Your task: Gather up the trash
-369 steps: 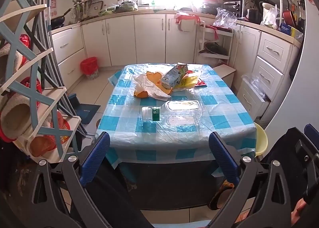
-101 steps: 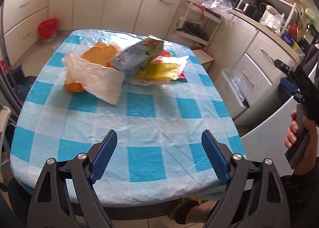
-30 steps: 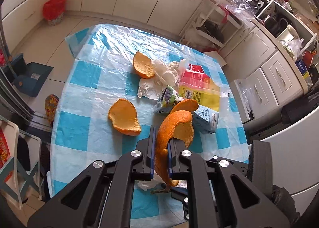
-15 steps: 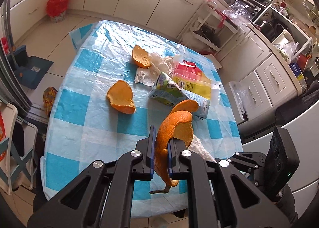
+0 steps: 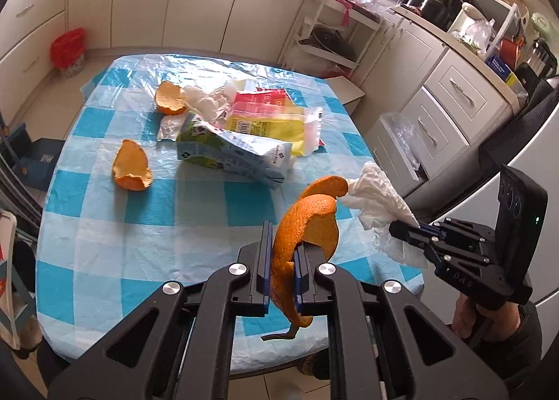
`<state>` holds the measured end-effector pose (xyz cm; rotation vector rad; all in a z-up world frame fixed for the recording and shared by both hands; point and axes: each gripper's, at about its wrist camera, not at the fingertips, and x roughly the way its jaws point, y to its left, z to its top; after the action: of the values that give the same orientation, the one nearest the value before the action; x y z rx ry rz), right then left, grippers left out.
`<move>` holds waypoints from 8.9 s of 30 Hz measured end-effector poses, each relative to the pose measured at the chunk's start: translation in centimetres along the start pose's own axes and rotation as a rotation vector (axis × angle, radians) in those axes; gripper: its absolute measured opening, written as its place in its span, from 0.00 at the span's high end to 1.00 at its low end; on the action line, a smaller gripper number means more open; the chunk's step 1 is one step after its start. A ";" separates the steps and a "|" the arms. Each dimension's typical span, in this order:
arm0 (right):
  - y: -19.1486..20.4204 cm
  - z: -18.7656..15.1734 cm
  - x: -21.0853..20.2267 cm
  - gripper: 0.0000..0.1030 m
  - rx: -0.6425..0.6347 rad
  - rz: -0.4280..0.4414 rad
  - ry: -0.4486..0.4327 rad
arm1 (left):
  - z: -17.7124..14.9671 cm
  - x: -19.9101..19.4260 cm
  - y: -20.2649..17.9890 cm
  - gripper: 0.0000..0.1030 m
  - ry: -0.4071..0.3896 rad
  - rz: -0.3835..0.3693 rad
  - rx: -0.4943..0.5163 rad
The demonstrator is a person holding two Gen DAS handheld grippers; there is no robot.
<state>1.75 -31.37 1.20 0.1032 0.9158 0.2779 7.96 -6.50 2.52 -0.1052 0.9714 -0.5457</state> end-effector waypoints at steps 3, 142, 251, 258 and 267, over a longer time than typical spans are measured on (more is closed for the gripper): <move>-1.7 -0.1 -1.0 0.93 0.036 -0.040 -0.016 | -0.3 0.3 -2.0 0.91 -0.001 0.002 0.044; 0.3 3.9 -5.8 0.11 0.261 -0.307 -0.400 | -7.2 -0.2 -1.2 0.13 0.001 0.090 -0.109; 0.9 3.8 -5.5 0.11 0.233 -0.296 -0.390 | -9.1 -1.7 3.7 0.13 0.001 0.165 -0.186; 1.2 3.7 -5.5 0.11 0.225 -0.283 -0.384 | -9.4 -2.8 8.0 0.13 -0.019 0.229 -0.252; 1.6 3.9 -4.1 0.11 0.188 -0.261 -0.337 | -6.8 -3.1 11.8 0.13 -0.077 0.275 -0.298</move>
<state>2.18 -30.86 7.08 0.1956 0.6097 -0.0690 5.73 6.18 -2.86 -0.2535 0.9678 -0.1413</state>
